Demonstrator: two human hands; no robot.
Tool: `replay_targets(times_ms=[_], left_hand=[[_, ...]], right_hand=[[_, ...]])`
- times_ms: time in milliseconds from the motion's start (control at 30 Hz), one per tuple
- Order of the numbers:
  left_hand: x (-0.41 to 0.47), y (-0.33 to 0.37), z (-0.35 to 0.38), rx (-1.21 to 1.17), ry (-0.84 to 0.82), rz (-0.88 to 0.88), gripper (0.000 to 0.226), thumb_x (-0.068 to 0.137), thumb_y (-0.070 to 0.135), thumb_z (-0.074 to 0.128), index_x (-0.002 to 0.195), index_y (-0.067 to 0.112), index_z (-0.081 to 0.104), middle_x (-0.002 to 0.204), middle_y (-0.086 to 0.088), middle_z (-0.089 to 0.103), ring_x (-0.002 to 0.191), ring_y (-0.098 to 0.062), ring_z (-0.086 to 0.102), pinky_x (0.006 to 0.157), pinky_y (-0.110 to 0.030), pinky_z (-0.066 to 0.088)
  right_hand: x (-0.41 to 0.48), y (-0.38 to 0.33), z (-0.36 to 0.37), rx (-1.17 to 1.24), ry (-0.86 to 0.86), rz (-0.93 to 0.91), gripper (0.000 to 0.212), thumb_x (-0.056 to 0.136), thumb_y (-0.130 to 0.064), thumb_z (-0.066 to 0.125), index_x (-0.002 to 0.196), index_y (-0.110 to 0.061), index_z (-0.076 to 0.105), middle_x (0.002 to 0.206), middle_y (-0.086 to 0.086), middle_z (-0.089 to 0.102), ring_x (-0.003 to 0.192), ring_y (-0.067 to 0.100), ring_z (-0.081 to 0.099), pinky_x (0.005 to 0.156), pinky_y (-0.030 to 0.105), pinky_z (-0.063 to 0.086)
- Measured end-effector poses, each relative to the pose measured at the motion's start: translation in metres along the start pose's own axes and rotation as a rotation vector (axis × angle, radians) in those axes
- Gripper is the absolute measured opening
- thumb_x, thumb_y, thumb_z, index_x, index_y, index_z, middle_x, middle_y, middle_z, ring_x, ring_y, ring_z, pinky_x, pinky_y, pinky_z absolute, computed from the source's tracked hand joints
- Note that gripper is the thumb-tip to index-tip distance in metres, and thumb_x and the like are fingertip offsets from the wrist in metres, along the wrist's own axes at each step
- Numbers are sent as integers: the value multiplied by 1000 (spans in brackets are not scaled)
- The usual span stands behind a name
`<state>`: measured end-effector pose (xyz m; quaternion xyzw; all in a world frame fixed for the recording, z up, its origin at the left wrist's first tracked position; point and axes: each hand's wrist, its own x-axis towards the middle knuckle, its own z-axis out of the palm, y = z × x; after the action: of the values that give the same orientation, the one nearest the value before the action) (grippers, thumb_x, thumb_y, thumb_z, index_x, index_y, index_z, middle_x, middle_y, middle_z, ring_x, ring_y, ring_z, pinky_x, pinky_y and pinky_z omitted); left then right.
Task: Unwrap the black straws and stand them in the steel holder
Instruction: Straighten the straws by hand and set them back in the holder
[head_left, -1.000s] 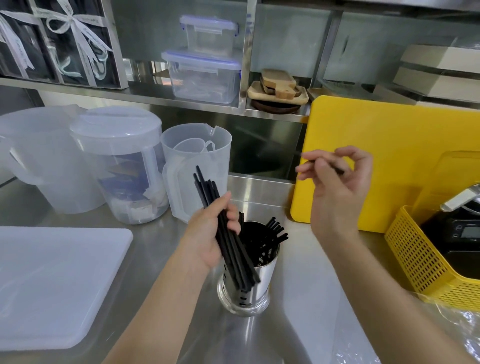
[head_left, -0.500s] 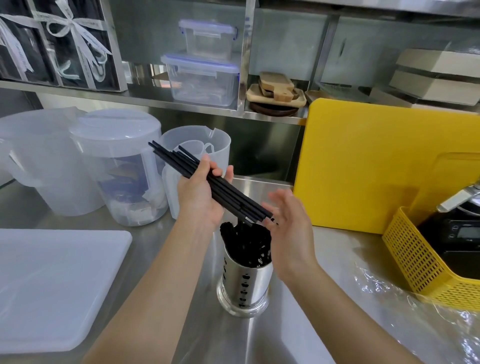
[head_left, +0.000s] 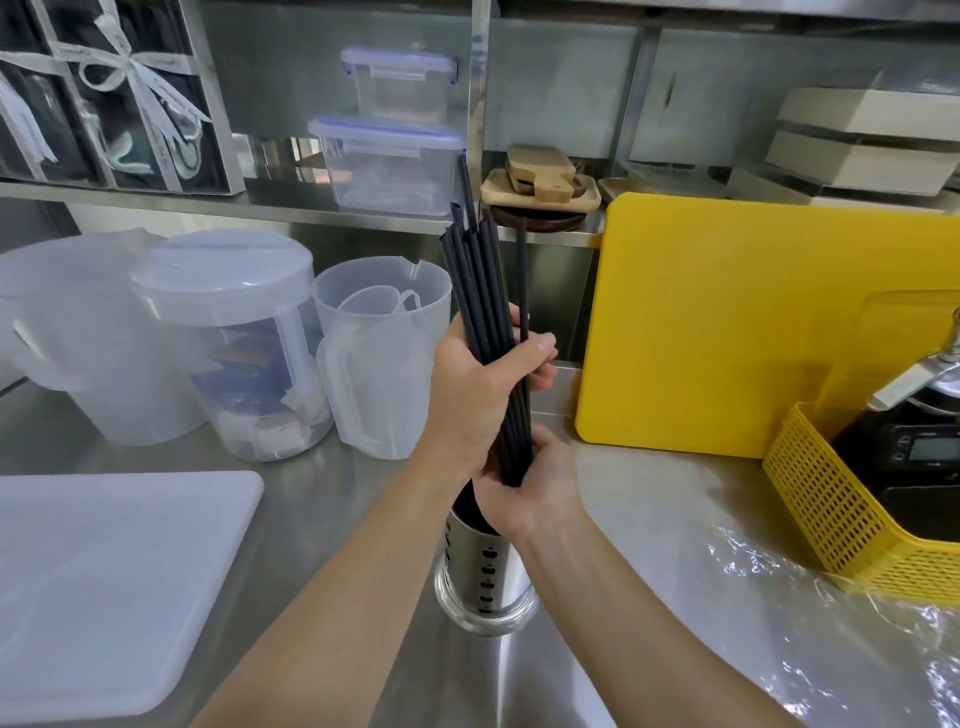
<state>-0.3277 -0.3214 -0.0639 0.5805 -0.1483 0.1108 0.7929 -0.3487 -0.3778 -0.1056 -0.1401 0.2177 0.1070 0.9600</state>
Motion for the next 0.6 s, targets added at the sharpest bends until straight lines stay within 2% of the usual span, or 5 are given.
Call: replay_targets(times_ms=[200,333,400,500,600], left_hand=[[-4,0,3,59,-68,-30,9,86,5,61,81,1,55,56,-1,58,54,-19,59,59,-33,56],[1,5,-3,139,-48,45,19,87,6,59,75,11,46,47,6,45,43,-13,44,48,-30,46],[0,6,-7,215,-102,48,21,86,4,60,74,12,45,44,6,44,40,-12,43,44,-27,45],[-6,-4,-4,302,-233,-38,24,84,-2,59,70,14,46,40,6,45,38,-10,42,43,-24,41],[-12,-14,2,391,-359,-106,27,79,-9,52,64,13,47,41,6,47,41,-9,46,47,-21,43]], right_hand=[[4,-9,-4,-199,-114,-91,24,92,-10,42,91,-2,65,80,14,68,74,22,67,64,29,57],[5,-38,-4,-601,-139,-530,23,87,-26,56,87,-4,65,88,11,63,85,22,59,78,33,48],[-6,-60,5,-709,-348,-708,29,76,-34,70,93,-11,65,94,6,66,93,20,61,83,31,47],[-26,-75,25,-962,-685,-676,62,62,-33,82,116,-16,56,110,5,65,110,24,59,94,36,49],[-37,-72,42,-1260,-647,-694,45,65,-15,77,104,-17,55,92,0,69,97,20,66,87,35,53]])
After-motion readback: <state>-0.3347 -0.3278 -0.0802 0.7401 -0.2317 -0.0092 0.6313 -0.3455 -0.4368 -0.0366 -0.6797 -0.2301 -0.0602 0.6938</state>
